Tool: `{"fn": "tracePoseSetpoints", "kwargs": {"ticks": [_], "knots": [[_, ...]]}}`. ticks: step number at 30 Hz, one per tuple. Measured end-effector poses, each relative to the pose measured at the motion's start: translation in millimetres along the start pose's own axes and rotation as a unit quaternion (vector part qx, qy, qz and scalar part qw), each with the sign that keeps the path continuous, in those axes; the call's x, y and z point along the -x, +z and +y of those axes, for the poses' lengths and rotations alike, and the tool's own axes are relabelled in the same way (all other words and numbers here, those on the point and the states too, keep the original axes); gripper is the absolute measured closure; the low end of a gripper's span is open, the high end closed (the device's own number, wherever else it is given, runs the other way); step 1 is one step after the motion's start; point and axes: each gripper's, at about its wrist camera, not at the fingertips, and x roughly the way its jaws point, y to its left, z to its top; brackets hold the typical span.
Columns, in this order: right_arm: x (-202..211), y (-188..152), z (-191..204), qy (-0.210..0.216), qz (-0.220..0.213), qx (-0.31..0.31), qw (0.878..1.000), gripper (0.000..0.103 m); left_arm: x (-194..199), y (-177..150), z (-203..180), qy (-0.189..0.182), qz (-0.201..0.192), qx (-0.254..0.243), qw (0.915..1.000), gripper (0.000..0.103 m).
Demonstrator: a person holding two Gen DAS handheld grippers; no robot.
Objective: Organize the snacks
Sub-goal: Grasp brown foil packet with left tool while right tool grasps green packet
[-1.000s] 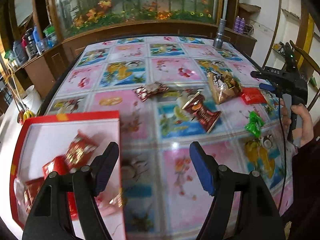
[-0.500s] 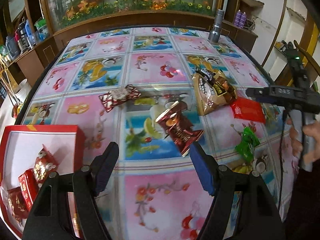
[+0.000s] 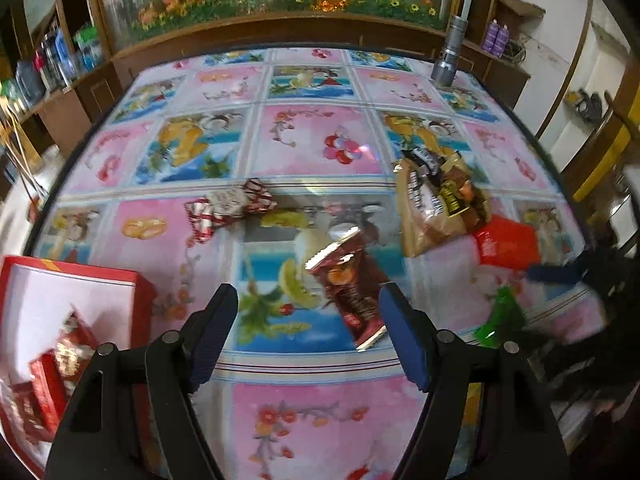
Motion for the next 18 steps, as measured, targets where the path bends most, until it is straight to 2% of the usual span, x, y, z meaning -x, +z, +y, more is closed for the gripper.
{"fn": "tracePoseSetpoints", "kwargs": {"ticks": [5,7,9,12,17,18], "knots": [[-18.6,-5.4,15.8,-0.027,0.032,0.023,0.999,0.037,-11.9,5.7,-5.5,0.003,0.007,0.017,0.9998,0.03],[-18.3,-5.9,19.4,-0.027,0.026,0.028,0.999,0.043,-17.7,5.4,-11.3,0.002,0.011,0.013,0.9998,0.03],[-17.5,-6.9,24.2,-0.022,0.023,0.037,0.999,0.056,-22.4,3.8,-18.2,0.006,0.013,0.002,0.9999,0.03],[-15.4,-6.1,25.3,-0.015,0.02,0.041,0.999,0.066,-28.9,0.3,-24.3,0.009,0.016,-0.009,0.9998,0.03],[-14.1,-3.0,13.2,0.007,0.012,0.018,1.0,0.068,-33.9,0.7,-24.5,0.009,0.0,-0.021,0.9997,0.031],[-14.2,-2.0,11.1,0.011,0.01,0.015,1.0,0.069,-35.7,0.7,-24.7,0.011,0.001,-0.025,0.9996,0.035]]}}
